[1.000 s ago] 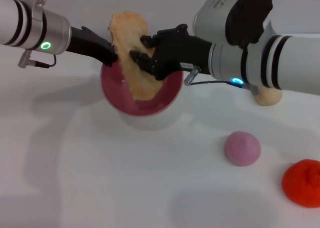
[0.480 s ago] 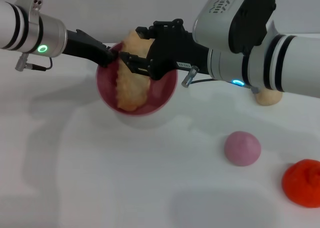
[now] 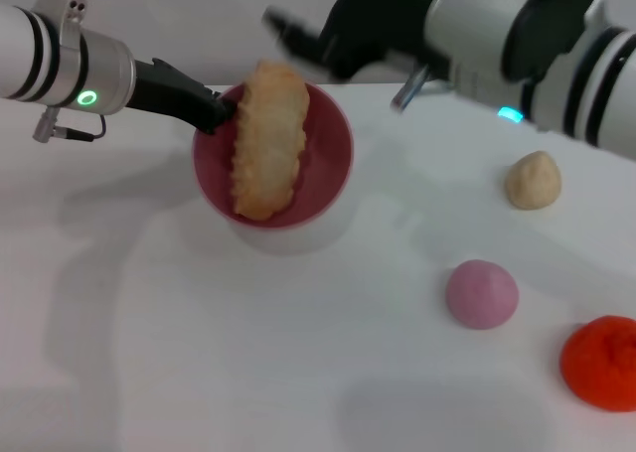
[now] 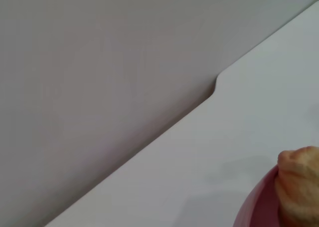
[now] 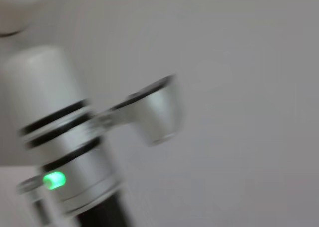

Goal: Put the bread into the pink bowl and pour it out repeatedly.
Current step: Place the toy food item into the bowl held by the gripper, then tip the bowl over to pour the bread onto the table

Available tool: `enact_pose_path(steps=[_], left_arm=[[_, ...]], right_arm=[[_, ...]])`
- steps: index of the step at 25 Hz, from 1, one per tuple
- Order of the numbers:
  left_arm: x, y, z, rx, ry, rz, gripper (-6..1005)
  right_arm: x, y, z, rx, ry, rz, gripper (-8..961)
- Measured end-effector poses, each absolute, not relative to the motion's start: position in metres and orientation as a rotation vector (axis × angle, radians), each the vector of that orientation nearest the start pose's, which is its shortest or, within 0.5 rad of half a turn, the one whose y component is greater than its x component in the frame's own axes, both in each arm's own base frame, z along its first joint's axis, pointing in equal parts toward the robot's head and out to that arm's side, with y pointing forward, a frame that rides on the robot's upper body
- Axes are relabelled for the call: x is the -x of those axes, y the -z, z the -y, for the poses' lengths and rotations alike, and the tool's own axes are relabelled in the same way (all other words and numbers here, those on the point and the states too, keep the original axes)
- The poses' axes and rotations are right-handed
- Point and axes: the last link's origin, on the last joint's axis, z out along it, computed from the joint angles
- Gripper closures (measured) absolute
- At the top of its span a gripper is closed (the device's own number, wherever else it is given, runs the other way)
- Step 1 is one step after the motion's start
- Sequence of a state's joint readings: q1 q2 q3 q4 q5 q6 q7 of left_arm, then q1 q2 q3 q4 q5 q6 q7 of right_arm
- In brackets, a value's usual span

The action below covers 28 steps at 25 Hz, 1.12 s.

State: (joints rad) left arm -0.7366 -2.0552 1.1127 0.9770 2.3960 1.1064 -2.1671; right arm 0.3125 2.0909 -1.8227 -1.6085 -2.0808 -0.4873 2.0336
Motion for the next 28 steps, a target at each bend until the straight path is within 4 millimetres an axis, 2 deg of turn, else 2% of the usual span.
enact_pose_path(steps=[3,7,12,14,15,20,24,28], left_arm=[[0.187,-0.009,-0.433,2.498,-0.019,0.697,935],[0.183,-0.003,-0.432,2.515,-0.017,0.678,934],[0.177,0.002,-0.432,2.525,0.011,0.666,934],[0.175,0.003,-0.432,2.524,0.015,0.661,934],[0.175,0.003,-0.432,2.524,0.015,0.659,934],[0.173,0.005,-0.432,2.529,0.02,0.654,933],[0.174,0.005,-0.433,2.518,0.023,0.648,933],[0.17,0.007,-0.435,2.513,0.047,0.637,933]], right_arm=[[-0.069,0.008,-0.358,2.142,-0.564,-0.022,363],[-0.075,0.005,-0.365,1.938,-0.6,-0.034,363],[-0.081,0.004,-0.364,1.729,-0.673,-0.056,364],[-0.09,-0.002,-0.362,1.622,-0.774,-0.09,364],[-0.09,-0.002,-0.362,1.622,-0.774,-0.09,364],[-0.115,-0.011,-0.356,1.54,-0.956,-0.193,364],[-0.143,-0.019,-0.351,1.476,-1.085,-0.263,364],[-0.165,-0.026,-0.338,1.402,-1.132,-0.212,364]])
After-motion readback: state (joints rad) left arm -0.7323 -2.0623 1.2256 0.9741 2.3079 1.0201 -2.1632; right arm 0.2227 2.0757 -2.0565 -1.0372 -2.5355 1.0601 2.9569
